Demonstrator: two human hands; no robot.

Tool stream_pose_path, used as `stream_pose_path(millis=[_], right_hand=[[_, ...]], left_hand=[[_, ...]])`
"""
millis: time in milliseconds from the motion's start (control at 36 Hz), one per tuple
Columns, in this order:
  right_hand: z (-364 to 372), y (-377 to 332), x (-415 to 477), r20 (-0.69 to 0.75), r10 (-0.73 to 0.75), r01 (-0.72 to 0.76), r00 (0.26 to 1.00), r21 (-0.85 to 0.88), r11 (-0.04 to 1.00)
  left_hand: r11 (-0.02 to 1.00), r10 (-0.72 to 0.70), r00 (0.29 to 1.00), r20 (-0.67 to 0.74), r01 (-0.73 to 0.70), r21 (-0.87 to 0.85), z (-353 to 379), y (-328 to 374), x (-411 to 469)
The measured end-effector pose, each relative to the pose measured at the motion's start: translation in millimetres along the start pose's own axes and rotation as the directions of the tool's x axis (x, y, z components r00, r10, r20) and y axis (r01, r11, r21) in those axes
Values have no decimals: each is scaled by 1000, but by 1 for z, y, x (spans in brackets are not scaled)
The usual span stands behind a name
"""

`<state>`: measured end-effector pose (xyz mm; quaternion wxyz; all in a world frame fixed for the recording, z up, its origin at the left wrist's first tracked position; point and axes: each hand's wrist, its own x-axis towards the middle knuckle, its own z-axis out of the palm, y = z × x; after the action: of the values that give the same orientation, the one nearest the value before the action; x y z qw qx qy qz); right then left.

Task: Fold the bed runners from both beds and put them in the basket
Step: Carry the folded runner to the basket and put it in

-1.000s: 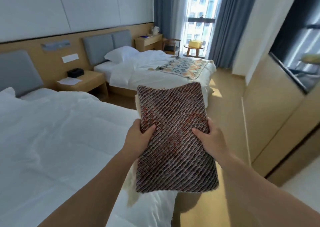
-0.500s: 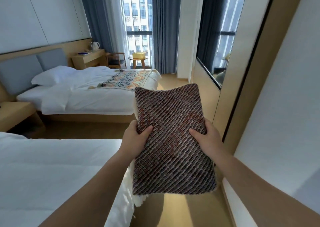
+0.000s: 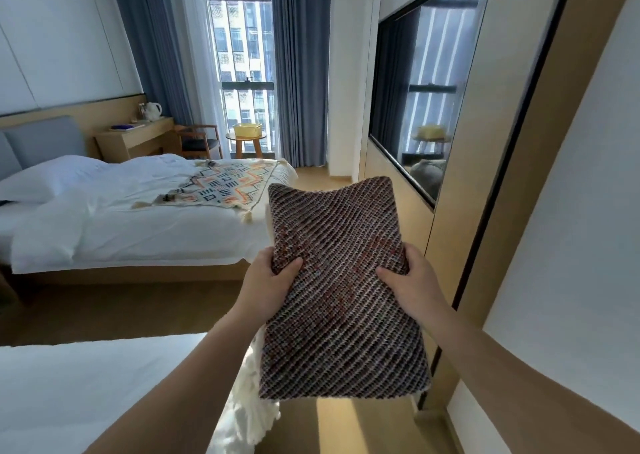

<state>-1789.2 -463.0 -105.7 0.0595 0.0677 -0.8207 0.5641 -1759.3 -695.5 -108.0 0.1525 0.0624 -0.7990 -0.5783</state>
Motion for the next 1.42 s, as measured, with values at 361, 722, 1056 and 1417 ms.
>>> stream_pose_path(millis=[361, 722, 1056, 1417], right_hand=[[65, -52, 156, -130, -44, 48, 991, 31, 998], [95, -33, 306, -106, -78, 85, 991, 60, 995], [75, -9, 499, -28, -119, 121, 993, 129, 984], [56, 0, 660, -2, -179, 178, 984, 122, 976]], left_hand=[[990, 135, 990, 32, -136, 27, -41, 15, 184], [984, 154, 988, -20, -152, 90, -24, 0, 321], [975, 177, 980, -94, -162, 154, 49, 16, 484], [970, 227, 959, -171, -207, 127, 102, 29, 619]])
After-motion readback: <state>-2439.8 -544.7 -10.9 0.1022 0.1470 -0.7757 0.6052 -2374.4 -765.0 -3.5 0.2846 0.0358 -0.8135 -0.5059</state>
